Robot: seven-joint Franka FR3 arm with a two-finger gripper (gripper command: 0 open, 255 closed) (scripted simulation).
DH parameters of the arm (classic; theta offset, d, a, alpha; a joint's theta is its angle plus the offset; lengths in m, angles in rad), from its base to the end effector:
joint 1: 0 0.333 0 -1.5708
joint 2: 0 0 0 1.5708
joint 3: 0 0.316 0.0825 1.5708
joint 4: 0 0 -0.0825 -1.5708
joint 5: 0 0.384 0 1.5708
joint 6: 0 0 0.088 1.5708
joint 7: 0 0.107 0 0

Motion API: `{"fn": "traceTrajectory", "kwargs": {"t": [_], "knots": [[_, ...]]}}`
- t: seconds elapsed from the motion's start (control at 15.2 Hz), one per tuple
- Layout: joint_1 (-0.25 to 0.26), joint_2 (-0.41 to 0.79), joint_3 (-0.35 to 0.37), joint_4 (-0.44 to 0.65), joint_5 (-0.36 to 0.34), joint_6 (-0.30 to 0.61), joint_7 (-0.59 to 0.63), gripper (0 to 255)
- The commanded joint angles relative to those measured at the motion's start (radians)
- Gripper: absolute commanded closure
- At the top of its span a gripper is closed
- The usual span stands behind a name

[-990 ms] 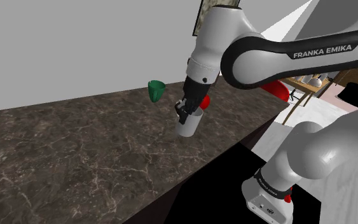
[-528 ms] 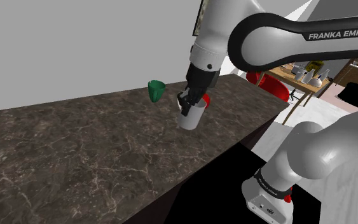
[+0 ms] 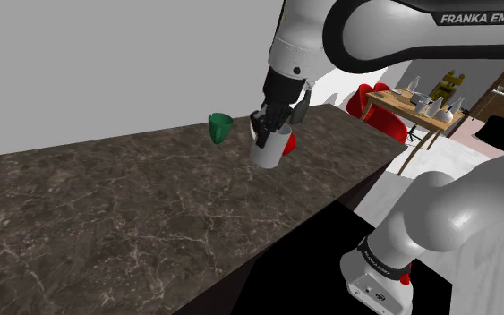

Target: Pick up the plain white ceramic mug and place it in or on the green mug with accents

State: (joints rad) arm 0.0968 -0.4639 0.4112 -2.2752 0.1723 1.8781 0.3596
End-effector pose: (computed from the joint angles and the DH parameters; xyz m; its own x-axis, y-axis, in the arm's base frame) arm 0.3596 0.2352 0.5216 0.9972 0.0627 0.0399 0.0628 -0.9980 -0.0002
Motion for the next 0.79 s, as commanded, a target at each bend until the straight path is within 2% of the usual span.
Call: {"fn": "traceTrajectory", "kwargs": {"t": [0.0,0.73], "knots": [[-0.022,0.052,-0.012,0.047,-0.024,0.002,-0.019,255],[-0.119,0.404,-0.064,0.399,-0.162,-0.020,-0.100,255]]}}
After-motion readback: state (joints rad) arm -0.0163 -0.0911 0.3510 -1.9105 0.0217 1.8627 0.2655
